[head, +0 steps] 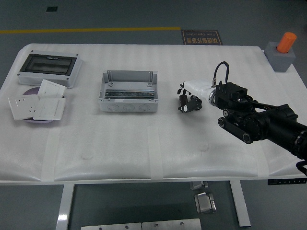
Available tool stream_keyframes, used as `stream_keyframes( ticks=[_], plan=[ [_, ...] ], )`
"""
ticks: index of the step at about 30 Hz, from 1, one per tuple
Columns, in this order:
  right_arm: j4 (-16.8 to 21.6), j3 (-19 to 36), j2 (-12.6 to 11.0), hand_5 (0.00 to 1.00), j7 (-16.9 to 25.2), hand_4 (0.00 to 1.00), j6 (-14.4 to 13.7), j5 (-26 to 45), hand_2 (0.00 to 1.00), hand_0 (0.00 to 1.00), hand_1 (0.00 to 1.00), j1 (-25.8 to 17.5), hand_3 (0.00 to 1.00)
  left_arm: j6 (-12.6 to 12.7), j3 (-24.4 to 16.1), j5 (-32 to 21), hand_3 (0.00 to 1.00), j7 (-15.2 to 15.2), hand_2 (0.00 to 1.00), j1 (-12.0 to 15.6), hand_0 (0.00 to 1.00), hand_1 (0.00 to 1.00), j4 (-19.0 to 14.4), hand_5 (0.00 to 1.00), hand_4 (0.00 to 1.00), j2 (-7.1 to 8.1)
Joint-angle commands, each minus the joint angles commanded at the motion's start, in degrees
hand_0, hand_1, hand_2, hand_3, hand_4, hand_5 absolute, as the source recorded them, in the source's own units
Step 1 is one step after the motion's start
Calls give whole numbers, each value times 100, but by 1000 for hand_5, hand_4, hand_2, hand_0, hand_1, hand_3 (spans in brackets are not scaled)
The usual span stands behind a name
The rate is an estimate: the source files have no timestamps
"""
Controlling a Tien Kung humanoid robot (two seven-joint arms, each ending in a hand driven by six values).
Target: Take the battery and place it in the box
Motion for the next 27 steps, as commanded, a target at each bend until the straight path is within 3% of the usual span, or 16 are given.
stream_keyframes(
  ticks=[17, 27],
  plan=[
    [-21, 106, 37, 51, 21, 256, 137, -186, 669, 639, 651, -66, 679, 12, 87, -117, 607, -54, 480, -13, 595, 620, -15, 431, 414, -1],
    [31, -61, -22, 62, 9, 276, -62, 213, 669, 645, 652, 54, 681, -19, -40, 83, 607, 2, 473, -1, 596, 619, -8, 440, 412, -9]
  ],
)
